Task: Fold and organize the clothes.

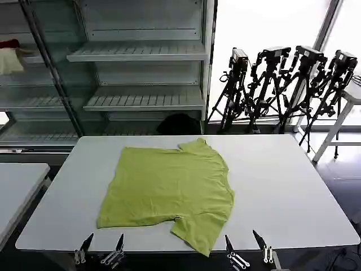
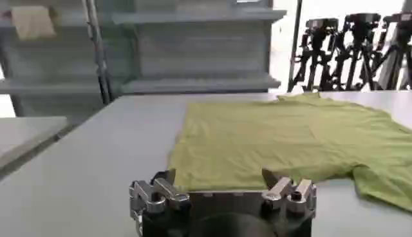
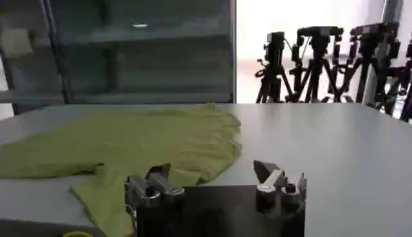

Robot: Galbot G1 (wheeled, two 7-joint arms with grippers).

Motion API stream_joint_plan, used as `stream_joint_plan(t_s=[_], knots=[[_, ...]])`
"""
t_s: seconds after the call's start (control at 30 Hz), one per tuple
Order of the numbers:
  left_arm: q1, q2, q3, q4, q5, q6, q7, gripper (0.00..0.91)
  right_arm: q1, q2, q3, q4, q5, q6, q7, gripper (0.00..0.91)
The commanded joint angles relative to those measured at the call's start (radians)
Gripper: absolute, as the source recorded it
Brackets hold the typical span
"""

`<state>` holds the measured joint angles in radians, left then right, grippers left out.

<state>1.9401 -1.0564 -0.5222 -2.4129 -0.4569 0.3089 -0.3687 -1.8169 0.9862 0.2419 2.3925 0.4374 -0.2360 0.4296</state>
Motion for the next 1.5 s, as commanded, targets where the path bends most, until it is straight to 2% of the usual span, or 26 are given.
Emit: stream_joint_plan(t_s=[0.03, 0.23, 0.4, 0.5, 0.97, 1.03, 1.07, 1.17, 1.2, 1.23, 1.27, 1.3, 1.33, 1.37, 1.5], knots=[[-0.145, 0.058, -0.081, -0.01, -0.229, 0.258, 0.016, 0.907, 0.09, -0.003, -0.039, 0.056, 0.108, -0.207, 0.039, 0.907], [-0.199, 0.088, -0.142, 0.059, -0.272, 0.268, 0.044, 0.907, 0.17, 0.002, -0.128, 0.04, 0.145, -0.297, 0.086, 0.907], [-0.249, 0.08, -0.123, 0.135, -0.273, 0.267, 0.057, 0.907, 0.188, 0.004, -0.17, 0.036, 0.144, -0.31, 0.1, 0.907], [-0.262, 0.075, -0.112, 0.147, -0.272, 0.267, 0.067, 0.907, 0.201, 0.006, -0.193, 0.047, 0.154, -0.342, 0.102, 0.907], [-0.296, 0.059, -0.085, 0.19, -0.274, 0.258, 0.061, 0.907, 0.206, 0.015, -0.224, 0.022, 0.155, -0.342, 0.1, 0.907], [-0.296, 0.056, -0.08, 0.197, -0.274, 0.257, 0.06, 0.826, 0.208, 0.016, -0.223, 0.019, 0.155, -0.342, 0.1, 0.877], [-0.294, 0.054, -0.078, 0.2, -0.272, 0.256, 0.059, 0.695, 0.209, 0.016, -0.222, 0.019, 0.155, -0.342, 0.1, 0.867], [-0.291, 0.052, -0.075, 0.208, -0.269, 0.248, 0.059, 0.625, 0.211, 0.014, -0.22, 0.018, 0.155, -0.342, 0.1, 0.796], [-0.291, 0.051, -0.075, 0.211, -0.27, 0.247, 0.059, 0.564, 0.213, 0.015, -0.22, 0.018, 0.155, -0.342, 0.101, 0.746], [-0.29, 0.051, -0.076, 0.213, -0.269, 0.245, 0.058, 0.544, 0.215, 0.015, -0.221, 0.017, 0.155, -0.342, 0.101, 0.695], [-0.289, 0.051, -0.076, 0.213, -0.269, 0.245, 0.058, 0.453, 0.216, 0.015, -0.221, 0.016, 0.155, -0.342, 0.101, 0.655], [-0.289, 0.051, -0.077, 0.213, -0.269, 0.244, 0.058, 0.423, 0.218, 0.016, -0.222, 0.015, 0.155, -0.342, 0.1, 0.635], [-0.287, 0.051, -0.077, 0.213, -0.27, 0.243, 0.058, 0.343, 0.22, 0.018, -0.224, 0.011, 0.155, -0.342, 0.1, 0.615], [-0.286, 0.051, -0.077, 0.214, -0.269, 0.243, 0.058, 0.302, 0.22, 0.019, -0.224, 0.008, 0.155, -0.342, 0.1, 0.605], [-0.281, 0.047, -0.074, 0.217, -0.266, 0.241, 0.059, 0.202, 0.221, 0.023, -0.225, -0.004, 0.155, -0.341, 0.098, 0.564]])
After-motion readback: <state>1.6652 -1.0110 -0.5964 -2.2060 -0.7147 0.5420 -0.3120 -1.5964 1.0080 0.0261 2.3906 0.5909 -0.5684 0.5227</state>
